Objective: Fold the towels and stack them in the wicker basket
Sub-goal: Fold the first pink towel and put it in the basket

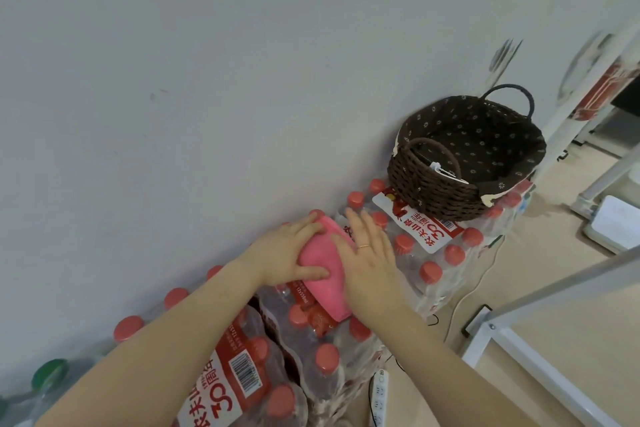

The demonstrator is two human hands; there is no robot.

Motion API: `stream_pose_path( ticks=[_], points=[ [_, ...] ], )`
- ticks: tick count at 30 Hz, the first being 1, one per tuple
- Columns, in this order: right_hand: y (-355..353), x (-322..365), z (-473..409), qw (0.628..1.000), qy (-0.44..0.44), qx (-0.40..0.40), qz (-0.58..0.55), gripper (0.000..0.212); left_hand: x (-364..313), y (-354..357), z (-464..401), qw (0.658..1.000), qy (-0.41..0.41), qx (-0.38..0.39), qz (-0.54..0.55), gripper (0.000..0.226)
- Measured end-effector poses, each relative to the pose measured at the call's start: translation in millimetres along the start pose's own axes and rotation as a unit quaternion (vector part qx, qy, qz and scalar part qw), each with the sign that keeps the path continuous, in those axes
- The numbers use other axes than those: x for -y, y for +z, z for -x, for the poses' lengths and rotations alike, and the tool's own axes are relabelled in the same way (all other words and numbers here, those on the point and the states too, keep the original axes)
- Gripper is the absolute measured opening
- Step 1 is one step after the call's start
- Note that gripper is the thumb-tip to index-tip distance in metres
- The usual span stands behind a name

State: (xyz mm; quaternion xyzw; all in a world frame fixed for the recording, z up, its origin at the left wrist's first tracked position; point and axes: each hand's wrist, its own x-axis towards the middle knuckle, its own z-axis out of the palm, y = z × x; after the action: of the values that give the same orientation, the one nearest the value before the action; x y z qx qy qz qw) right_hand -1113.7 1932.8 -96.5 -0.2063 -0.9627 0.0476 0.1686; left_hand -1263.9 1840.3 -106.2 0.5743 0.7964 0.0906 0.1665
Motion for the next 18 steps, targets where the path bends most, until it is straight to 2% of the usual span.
stream_pose_path(
  ticks=[1, 3, 5, 6, 10, 12, 13, 15, 18],
  points=[
    [4.1, 2.1, 2.1, 0.998, -0.064, 0.007, -0.001, 0.049, 1.0, 0.5, 0.0, 1.000, -0.002, 0.001, 0.001, 0.112],
    [13.7, 4.5, 9.1, 0.985, -0.142, 0.094, 0.006, 0.054, 3.5, 1.7, 2.2, 1.000, -0.007, 0.010, 0.007, 0.114],
    [21.3, 0.7, 14.2, 0.973, -0.161, 0.163, 0.035, 0.062, 5.3, 1.2, 3.8, 1.000, -0.010, 0.022, -0.006, 0.113],
    [21.5, -2.3, 15.1, 0.968, -0.150, 0.195, 0.051, 0.068, 6.0, 1.5, 4.5, 1.000, -0.014, 0.027, -0.006, 0.114],
    [15.0, -19.9, 21.2, 0.970, -0.099, 0.221, 0.023, 0.099, 5.8, 1.4, 10.5, 0.999, -0.018, 0.013, -0.028, 0.122],
    [12.7, -27.4, 28.2, 0.981, -0.076, 0.177, 0.029, 0.107, 8.3, 3.3, 15.2, 0.998, 0.002, 0.010, -0.059, 0.135],
    [13.1, -30.3, 31.0, 0.984, -0.070, 0.162, 0.032, 0.108, 10.3, 3.7, 16.9, 0.998, 0.012, 0.015, -0.065, 0.137],
    [10.9, -31.1, 30.2, 0.981, -0.058, 0.186, 0.024, 0.108, 14.7, 1.6, 18.1, 0.996, 0.028, 0.036, -0.070, 0.139],
    [4.7, -19.7, 23.4, 0.981, -0.019, 0.194, -0.011, 0.086, 17.4, -7.0, 14.0, 0.991, 0.041, 0.089, -0.086, 0.136]
  ],
)
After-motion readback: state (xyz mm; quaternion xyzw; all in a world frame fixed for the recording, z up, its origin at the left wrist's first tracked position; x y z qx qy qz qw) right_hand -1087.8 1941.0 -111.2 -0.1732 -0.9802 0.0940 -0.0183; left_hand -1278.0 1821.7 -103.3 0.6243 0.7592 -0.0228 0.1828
